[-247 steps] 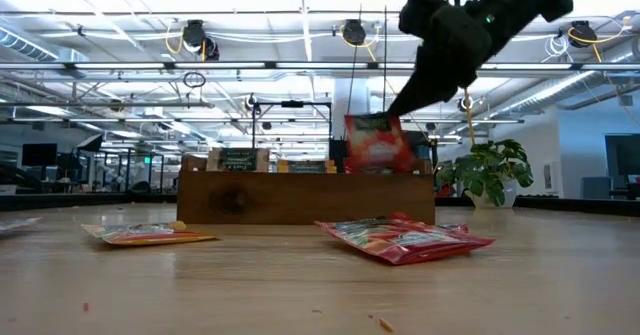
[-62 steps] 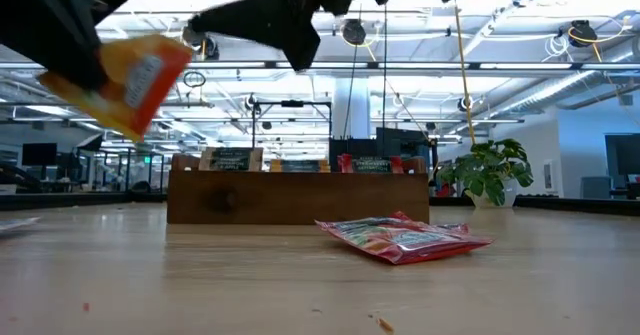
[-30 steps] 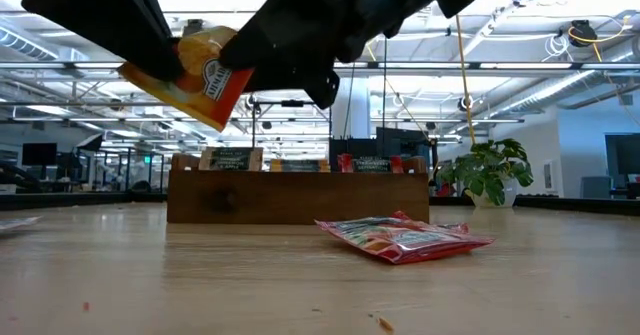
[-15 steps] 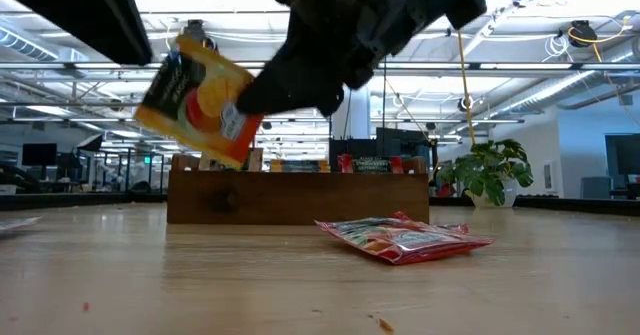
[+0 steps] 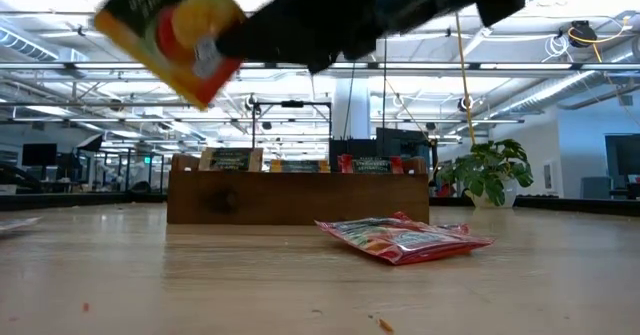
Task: Pick & Place Tea
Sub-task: Put the yellow tea bag into the middle section of the wooden organizer
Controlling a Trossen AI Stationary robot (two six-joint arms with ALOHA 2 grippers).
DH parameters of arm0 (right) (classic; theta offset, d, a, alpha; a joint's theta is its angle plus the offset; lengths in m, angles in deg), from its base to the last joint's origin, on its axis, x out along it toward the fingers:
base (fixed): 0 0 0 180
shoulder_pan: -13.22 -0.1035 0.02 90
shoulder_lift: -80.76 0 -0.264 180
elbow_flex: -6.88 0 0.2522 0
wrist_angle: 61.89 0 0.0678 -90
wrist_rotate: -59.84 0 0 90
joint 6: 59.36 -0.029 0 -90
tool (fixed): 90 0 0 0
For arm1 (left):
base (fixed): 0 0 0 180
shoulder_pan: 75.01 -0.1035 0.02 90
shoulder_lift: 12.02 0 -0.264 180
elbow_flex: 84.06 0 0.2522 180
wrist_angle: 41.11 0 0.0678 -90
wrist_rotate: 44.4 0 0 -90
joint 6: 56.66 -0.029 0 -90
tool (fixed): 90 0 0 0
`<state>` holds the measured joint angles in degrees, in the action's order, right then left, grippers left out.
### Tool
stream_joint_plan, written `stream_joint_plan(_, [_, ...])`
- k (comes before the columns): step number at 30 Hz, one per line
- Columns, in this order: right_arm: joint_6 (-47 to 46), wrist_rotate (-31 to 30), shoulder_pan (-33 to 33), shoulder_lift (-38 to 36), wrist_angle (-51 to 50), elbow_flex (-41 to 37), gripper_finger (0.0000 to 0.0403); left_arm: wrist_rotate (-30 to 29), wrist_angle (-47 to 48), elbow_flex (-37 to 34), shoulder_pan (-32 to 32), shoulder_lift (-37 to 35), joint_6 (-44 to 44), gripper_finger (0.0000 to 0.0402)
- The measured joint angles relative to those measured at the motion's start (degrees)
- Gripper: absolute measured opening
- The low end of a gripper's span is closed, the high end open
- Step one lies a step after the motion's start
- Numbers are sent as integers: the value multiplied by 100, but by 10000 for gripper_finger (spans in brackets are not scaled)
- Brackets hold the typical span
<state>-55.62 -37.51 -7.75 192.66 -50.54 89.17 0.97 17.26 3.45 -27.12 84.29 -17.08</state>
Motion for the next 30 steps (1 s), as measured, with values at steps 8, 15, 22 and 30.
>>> stream_joint_plan(8, [143, -357, -46, -81, 245, 2, 7, 154, -580, -95, -3, 0, -350, 270])
stream_joint_plan(15, [315, -346, -52, -87, 455, 2, 7, 270, -563, -358, -130, 13, -87, 253])
stream_joint_plan(22, [305, -320, -52, -87, 453, 6, 7, 259, -569, -358, -174, 13, -222, 182])
stream_joint_plan(30, [313, -339, -50, -87, 334, 7, 8, 262, -563, -361, -174, 13, -496, 40])
